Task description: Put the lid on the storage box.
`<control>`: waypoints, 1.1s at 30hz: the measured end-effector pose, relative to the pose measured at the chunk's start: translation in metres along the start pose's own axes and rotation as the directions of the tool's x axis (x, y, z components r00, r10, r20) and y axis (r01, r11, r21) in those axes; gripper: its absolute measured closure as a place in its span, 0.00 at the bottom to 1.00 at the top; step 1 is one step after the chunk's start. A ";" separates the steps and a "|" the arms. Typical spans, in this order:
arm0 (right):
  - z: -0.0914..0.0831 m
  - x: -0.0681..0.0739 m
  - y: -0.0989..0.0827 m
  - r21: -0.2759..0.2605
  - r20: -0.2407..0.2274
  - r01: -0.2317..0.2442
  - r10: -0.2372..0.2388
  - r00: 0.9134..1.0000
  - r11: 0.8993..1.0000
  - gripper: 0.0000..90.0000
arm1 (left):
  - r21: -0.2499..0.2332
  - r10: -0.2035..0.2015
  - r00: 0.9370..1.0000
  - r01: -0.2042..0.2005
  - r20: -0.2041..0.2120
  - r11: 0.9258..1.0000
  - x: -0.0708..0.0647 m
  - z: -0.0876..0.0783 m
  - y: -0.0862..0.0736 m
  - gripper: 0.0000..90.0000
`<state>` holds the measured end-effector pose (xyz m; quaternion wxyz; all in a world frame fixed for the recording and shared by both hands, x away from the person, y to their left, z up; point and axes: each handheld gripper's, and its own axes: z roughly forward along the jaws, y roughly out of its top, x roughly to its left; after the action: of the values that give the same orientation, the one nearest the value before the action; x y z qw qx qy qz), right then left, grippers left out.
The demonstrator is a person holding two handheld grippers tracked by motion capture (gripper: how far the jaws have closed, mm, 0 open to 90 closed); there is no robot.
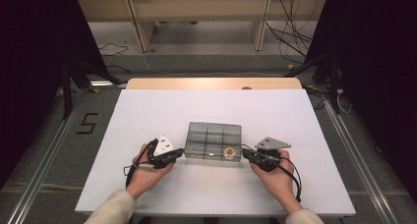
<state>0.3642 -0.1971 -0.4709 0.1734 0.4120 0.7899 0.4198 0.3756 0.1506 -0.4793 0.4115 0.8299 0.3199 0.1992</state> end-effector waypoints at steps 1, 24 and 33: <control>0.000 0.000 0.000 -0.002 0.000 0.001 -0.001 1.000 1.000 0.98 | -0.001 0.000 1.000 0.000 -0.001 1.000 0.000 0.000 0.000 0.98; -0.013 -0.010 -0.008 -0.037 -0.007 -0.029 0.029 1.000 0.999 0.68 | -0.056 -0.030 0.999 0.029 -0.017 0.998 0.007 -0.017 -0.008 0.61; -0.019 -0.011 -0.012 -0.035 -0.016 -0.014 0.013 1.000 0.999 0.53 | -0.073 -0.060 0.998 0.060 -0.006 0.996 0.008 -0.028 -0.011 0.40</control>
<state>0.3533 -0.2196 -0.4701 0.1715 0.4107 0.7810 0.4382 0.3606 0.1767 -0.4713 0.4460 0.8034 0.3389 0.2018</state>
